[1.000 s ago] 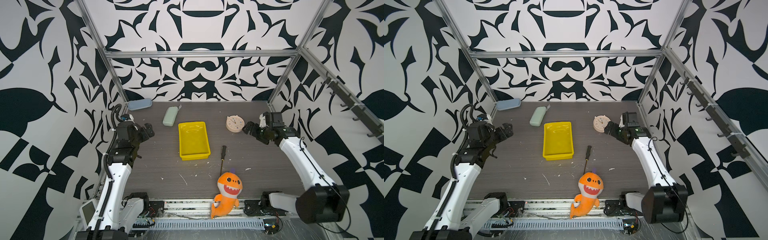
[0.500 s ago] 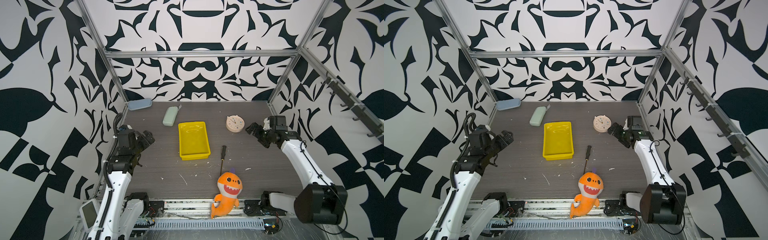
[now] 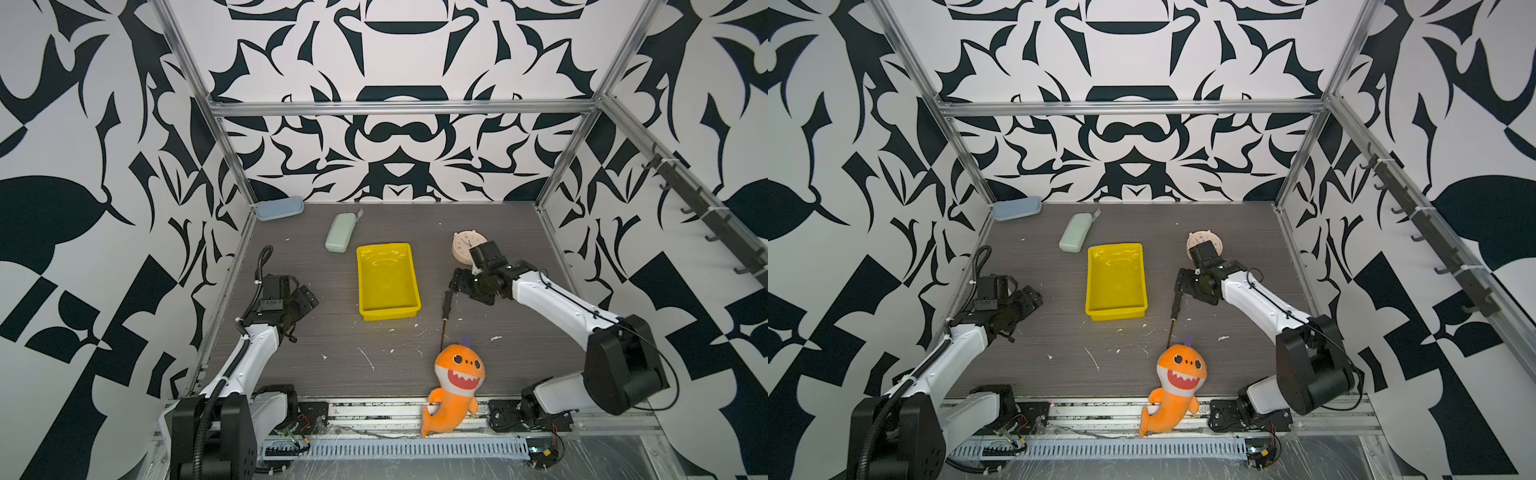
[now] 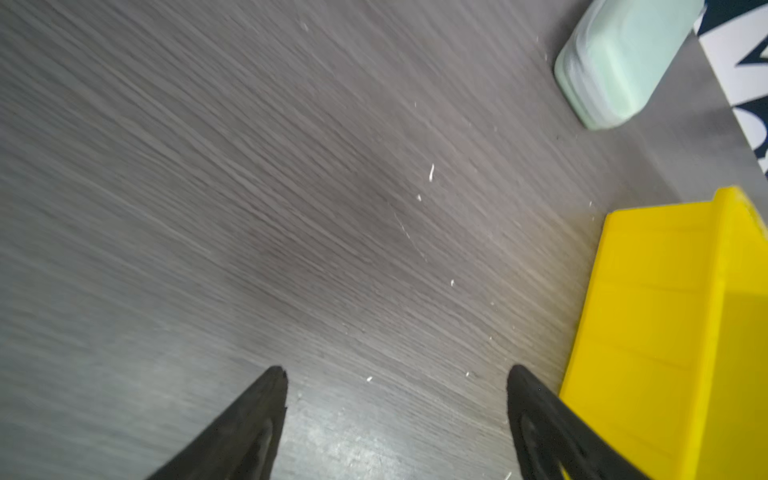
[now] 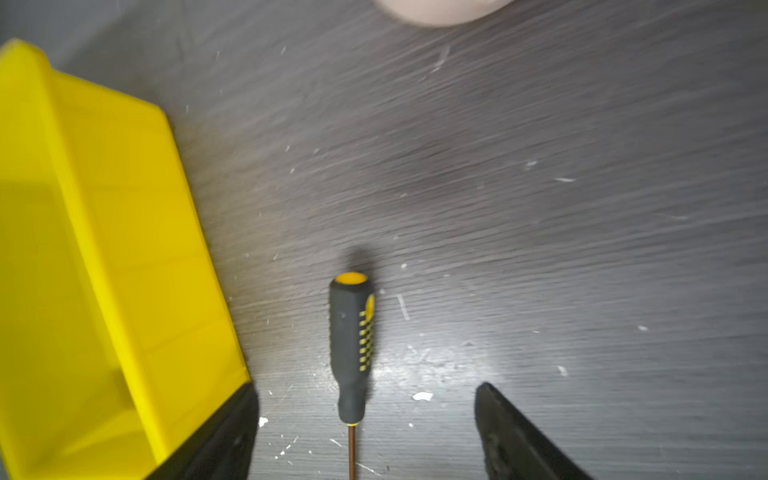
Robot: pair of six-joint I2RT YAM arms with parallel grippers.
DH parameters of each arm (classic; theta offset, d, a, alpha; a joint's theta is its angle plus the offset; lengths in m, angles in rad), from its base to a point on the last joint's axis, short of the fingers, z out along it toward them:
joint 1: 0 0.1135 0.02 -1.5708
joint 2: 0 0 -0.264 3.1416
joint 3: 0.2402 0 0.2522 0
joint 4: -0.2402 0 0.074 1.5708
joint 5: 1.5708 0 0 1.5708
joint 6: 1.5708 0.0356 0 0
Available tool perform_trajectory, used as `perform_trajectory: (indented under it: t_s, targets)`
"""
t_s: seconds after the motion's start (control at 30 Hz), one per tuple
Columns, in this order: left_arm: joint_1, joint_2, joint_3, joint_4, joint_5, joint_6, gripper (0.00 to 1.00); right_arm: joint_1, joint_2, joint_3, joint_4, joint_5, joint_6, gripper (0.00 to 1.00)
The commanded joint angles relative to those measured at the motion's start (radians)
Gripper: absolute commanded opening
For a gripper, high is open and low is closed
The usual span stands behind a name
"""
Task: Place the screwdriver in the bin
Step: 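Lower the right gripper and close it on the black-and-yellow screwdriver handle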
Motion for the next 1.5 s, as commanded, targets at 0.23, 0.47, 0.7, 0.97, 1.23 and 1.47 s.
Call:
perform_trajectory:
  t_s: [0.23, 0.47, 0.7, 0.97, 1.23, 1.47]
  targets:
    - [0.001, -0.115, -0.071, 0.090, 0.057, -0.005, 0.87, 0.089, 0.158, 0.083, -0.006, 0.117, 0.023, 0.67]
    - [0.002, -0.157, -0.093, 0.099, 0.045, -0.017, 0.88, 0.173, 0.206, 0.039, 0.042, 0.142, 0.077, 0.57]
    - [0.002, -0.139, -0.080, 0.083, 0.043, -0.014, 0.88, 0.180, 0.257, 0.053, 0.000, 0.236, 0.054, 0.48]
    - [0.002, -0.143, -0.084, 0.084, 0.029, -0.024, 0.88, 0.185, 0.330, 0.116, 0.010, 0.281, 0.084, 0.15]
    - [0.002, -0.115, -0.070, 0.074, 0.022, -0.030, 0.89, 0.186, 0.170, 0.174, -0.230, 0.557, -0.139, 0.00]
    - [0.002, -0.129, -0.075, 0.065, 0.019, -0.032, 0.89, 0.188, 0.114, 0.355, -0.178, 0.456, -0.181, 0.00]
